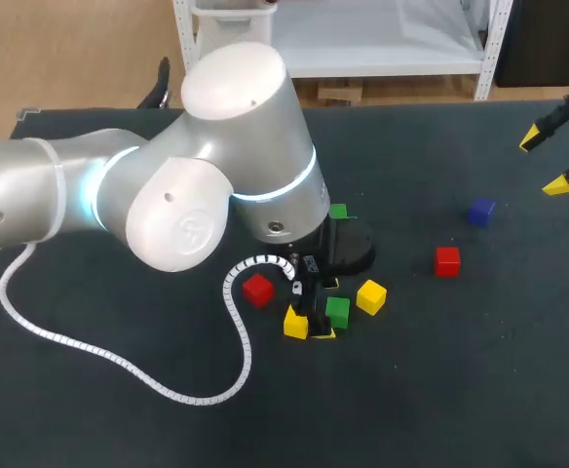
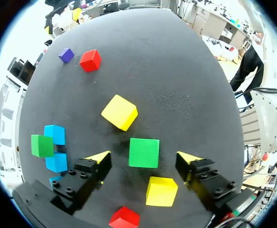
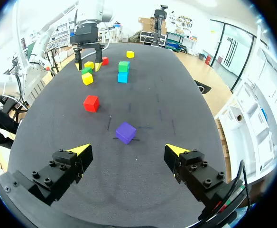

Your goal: Place the blue cubes, place green cubes on the blue cubes, place the yellow cubes on the green cubes, then place the red cubes on the yellow cubes, and place purple cube on the red cubes.

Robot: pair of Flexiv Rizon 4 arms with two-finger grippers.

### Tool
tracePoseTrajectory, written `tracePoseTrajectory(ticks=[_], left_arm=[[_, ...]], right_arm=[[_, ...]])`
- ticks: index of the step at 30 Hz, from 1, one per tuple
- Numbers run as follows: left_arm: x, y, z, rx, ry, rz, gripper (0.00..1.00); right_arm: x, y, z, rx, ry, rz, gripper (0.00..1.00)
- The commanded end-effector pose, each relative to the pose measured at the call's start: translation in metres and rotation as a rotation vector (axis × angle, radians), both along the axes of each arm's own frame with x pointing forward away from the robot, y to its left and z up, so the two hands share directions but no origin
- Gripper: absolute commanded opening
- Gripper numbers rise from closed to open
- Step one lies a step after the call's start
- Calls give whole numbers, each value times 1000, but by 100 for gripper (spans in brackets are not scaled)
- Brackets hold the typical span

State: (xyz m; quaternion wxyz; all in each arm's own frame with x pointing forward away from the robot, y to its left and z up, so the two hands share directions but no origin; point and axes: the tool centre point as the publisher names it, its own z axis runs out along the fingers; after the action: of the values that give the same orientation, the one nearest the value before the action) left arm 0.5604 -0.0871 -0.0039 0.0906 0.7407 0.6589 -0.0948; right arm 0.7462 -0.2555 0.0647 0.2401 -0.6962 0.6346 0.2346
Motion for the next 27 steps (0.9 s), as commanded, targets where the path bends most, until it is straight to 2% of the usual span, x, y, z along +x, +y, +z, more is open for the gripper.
tracePoseTrajectory(ticks=[1,2,3,5,10,19,27], left_arm=[[4,0,-5,7,4,1,43],[5,1,-5,8,5,2,34],[5,1,-5,9,5,3,18],[5,1,-6,12,5,5,0],[5,3,-2,16,3,15,0],[7,13,17,4,-7,62,0],[29,42,37,-7,-5,201,0]], right_arm=[[0,0,0,2,-1,1,100],[0,0,0,2,-1,1,100],[0,0,0,2,-1,1,100],[0,0,0,2,-1,1,100],[0,0,0,2,-1,1,100],[0,0,0,2,-1,1,100],[0,0,0,2,-1,1,100]])
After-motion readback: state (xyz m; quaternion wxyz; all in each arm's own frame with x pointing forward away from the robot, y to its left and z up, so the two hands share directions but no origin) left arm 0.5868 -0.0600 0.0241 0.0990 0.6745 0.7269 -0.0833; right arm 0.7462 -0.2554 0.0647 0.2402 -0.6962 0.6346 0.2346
